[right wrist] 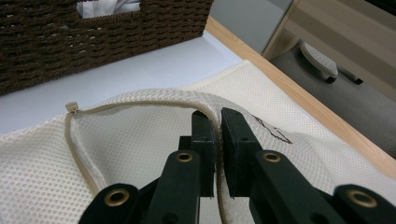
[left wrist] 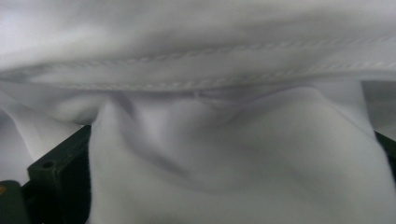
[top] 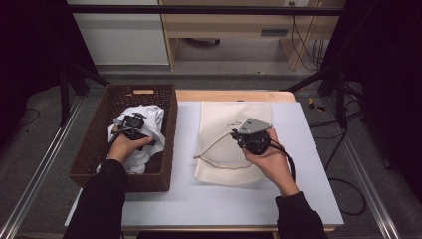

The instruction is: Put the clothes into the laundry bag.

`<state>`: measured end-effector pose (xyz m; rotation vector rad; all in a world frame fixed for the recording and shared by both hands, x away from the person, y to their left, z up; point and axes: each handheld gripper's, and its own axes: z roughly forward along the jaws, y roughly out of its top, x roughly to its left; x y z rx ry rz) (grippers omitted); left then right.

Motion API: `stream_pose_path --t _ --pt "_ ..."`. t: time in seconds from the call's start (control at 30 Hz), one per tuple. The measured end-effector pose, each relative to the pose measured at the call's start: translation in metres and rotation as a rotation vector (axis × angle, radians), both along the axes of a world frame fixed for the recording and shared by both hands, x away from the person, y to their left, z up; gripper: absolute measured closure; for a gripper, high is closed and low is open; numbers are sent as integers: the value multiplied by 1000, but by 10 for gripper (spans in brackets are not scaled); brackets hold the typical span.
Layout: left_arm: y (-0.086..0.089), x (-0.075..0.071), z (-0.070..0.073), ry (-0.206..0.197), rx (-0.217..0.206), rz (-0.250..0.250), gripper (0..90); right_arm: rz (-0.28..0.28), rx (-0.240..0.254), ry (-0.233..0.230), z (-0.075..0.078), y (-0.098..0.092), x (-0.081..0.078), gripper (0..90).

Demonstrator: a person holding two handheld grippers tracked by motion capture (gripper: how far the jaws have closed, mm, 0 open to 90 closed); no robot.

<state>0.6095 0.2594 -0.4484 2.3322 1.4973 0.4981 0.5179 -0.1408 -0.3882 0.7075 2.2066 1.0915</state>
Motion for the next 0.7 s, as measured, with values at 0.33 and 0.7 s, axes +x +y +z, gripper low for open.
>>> stream_pose_path --t 0.33,0.7 --pt "1 -1 -6 -21 41 -13 0 -4 -5 0 -1 -1 1 826" --pt "1 0 1 19 30 -2 149 -9 -10 4 -2 -1 1 827"
